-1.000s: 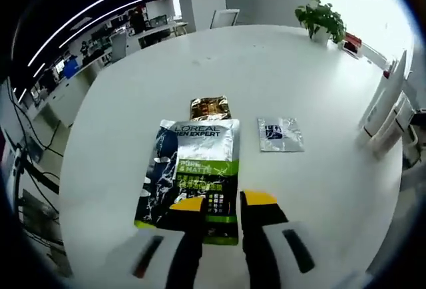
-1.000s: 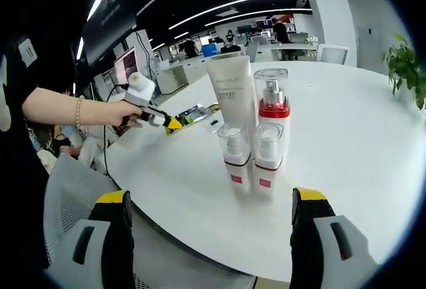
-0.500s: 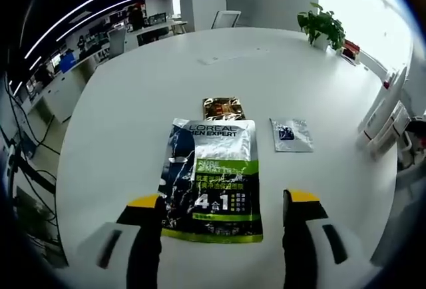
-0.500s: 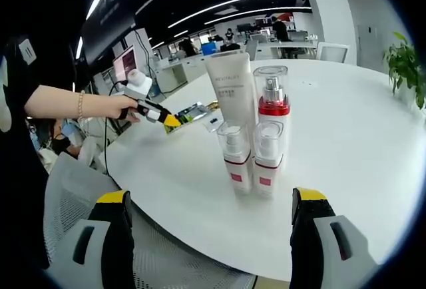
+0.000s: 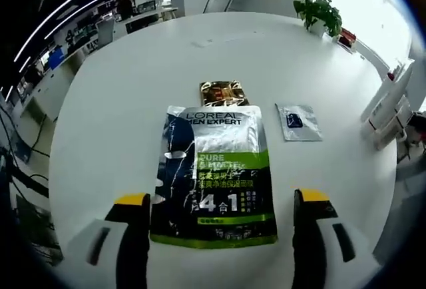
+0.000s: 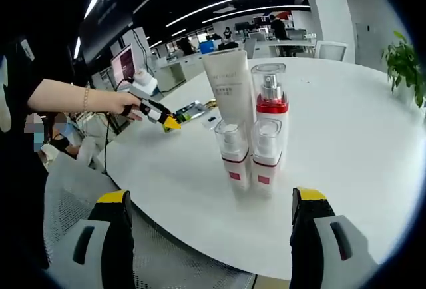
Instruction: Arrange the skincare products in the storage area until every visible bottle or jar stands upright without overlapping.
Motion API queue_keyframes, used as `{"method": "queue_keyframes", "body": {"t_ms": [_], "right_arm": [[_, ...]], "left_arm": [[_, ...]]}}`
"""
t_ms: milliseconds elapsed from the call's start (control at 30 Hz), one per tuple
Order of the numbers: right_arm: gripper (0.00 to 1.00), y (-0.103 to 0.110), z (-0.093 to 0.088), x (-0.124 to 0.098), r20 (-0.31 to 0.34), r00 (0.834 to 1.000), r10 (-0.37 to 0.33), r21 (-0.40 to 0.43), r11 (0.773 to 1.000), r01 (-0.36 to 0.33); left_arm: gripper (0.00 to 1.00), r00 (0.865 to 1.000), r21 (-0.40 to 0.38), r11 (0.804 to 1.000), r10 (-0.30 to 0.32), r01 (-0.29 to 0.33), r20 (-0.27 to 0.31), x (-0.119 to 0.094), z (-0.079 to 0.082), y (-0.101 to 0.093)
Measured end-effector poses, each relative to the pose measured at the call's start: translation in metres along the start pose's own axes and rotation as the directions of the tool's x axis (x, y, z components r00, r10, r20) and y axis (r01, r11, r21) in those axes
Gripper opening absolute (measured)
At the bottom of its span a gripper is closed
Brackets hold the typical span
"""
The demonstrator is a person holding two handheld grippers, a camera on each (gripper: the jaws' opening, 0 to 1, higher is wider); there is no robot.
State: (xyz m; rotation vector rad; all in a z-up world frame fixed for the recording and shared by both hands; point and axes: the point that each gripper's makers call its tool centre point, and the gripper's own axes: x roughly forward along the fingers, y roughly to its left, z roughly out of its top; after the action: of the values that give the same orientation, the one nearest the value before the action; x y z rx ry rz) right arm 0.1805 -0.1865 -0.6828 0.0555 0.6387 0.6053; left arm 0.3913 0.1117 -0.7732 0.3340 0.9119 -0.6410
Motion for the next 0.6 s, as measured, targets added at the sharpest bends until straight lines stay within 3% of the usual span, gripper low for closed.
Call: {"method": "queue_keyframes", "body": {"t_ms": [333, 467, 600], "right_arm": [[1.0, -0.001, -0.001, 0.0, -0.007, 1.0, -0.007, 0.005, 1.0, 0.007], [1.0, 0.0, -0.001, 0.0, -0.004, 1.0, -0.007, 0.009, 1.0, 0.007], [1.0, -0.001, -0.001, 0.0, -0.005, 1.0, -0.008, 0.008, 1.0, 0.008]], "left_arm": [[0.86, 0.999, -0.015, 0.999, 0.034, -0.034, -0.013, 0.003, -0.001, 0.009], [0.68, 0.999, -0.045, 0.998, 0.052, -0.052, -0.001, -0.001, 0.001, 0.013], [0.59, 0.999, -0.018, 0.999, 0.047, -0.047, 0.002, -0.001, 0.004, 0.008]]}}
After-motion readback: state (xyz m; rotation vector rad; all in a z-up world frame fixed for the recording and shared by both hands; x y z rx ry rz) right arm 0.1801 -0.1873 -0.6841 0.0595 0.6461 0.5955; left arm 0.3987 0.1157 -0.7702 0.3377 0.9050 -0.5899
